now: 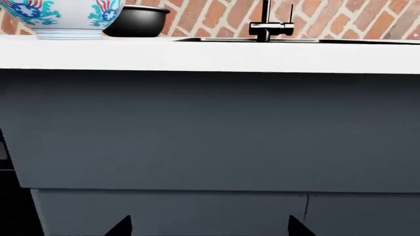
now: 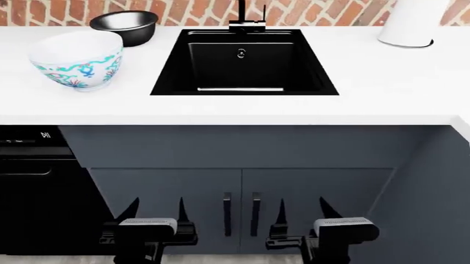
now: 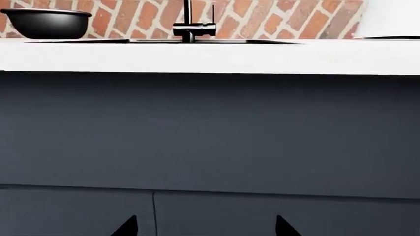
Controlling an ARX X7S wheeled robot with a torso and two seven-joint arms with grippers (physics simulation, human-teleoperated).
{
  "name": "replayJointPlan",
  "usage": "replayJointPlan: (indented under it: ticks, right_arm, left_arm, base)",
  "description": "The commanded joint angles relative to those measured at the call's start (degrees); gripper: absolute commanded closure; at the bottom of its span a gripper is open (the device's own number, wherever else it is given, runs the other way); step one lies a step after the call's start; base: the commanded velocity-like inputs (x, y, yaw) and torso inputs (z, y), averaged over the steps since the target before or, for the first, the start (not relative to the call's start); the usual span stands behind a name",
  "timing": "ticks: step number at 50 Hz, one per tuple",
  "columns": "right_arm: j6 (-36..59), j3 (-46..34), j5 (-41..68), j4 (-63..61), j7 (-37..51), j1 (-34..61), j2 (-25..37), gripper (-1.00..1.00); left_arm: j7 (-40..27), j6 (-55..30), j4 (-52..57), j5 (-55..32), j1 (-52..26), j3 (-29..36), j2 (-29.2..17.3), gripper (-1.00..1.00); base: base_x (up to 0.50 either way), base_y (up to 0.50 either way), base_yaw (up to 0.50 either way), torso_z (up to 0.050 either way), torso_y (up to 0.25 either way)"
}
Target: Stack the bowls in the sink.
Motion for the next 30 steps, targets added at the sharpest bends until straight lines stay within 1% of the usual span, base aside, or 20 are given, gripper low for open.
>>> replayJointPlan:
  ticks: [1,30]
  right_arm:
    - [-0.2,-1.5,0.8,0.0,0.7,0.1,1.0,-1.00]
    - [-0.4,-3.8,2.7,0.4,2.2,0.5,2.7,-1.00]
  left_arm:
    - [-1.1,0.0,-0.3,-1.3,-0.2,1.0,-1.0,-1.00]
    - [-3.1,1.1,-1.2,-3.1,-0.6,3.0,-2.8,-1.00]
  base:
    - [0.00,0.50,0.00,0.000,0.000]
    - [0.00,0.50,0.00,0.000,0.000]
